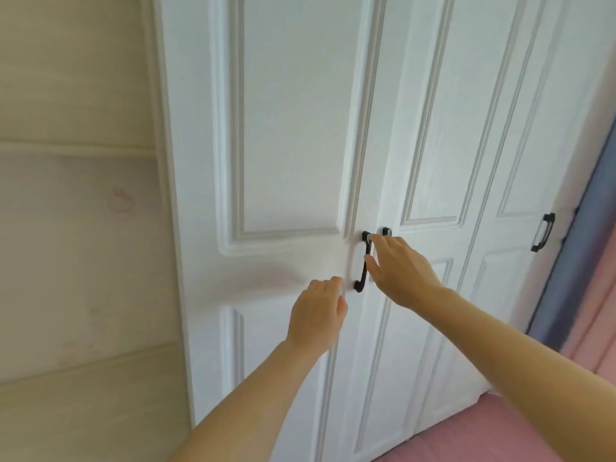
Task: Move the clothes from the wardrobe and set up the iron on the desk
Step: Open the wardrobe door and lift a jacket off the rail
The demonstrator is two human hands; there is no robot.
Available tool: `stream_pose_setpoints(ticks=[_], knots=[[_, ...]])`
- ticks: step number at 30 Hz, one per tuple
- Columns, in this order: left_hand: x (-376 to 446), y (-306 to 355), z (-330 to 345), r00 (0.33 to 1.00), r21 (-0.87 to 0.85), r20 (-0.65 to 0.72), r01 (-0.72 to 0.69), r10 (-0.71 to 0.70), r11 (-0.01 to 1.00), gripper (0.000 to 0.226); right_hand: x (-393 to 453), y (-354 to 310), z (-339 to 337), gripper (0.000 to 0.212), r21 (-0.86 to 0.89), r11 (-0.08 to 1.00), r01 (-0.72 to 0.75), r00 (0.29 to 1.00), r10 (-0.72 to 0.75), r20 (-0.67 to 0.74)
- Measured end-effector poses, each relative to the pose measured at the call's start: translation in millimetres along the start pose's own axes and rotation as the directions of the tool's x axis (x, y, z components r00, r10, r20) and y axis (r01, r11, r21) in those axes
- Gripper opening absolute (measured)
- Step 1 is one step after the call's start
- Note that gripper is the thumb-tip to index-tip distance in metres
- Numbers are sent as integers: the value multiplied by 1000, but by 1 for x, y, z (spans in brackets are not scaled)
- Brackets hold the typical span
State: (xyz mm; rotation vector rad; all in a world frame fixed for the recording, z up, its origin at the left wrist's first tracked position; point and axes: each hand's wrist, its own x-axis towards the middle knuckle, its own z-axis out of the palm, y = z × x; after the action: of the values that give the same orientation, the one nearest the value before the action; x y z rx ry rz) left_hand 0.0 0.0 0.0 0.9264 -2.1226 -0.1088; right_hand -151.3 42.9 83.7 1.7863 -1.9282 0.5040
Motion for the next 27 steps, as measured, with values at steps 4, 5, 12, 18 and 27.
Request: stream_pose_setpoints(ticks=[4,5,12,18,27], knots=[[27,6,23,996,-93,-3,89,-90,992,29,18,18,10,37,73,997,-33,999,35,-24],[33,6,29,995,-109,2,102,-102,989,31,24,21,13,40,90,995,-45,999,46,-11],[53,22,57,984,-352,22,172,-176,920,42,53,34,13,45,457,870,-186,980,196,26],[55,33,78,959,-480,-28,234,-282,845,41,66,44,9,45,716,601,-355,929,316,195],[53,39,83,950,-509,-84,219,-302,832,28,75,57,2,38,880,262,-397,901,294,319]])
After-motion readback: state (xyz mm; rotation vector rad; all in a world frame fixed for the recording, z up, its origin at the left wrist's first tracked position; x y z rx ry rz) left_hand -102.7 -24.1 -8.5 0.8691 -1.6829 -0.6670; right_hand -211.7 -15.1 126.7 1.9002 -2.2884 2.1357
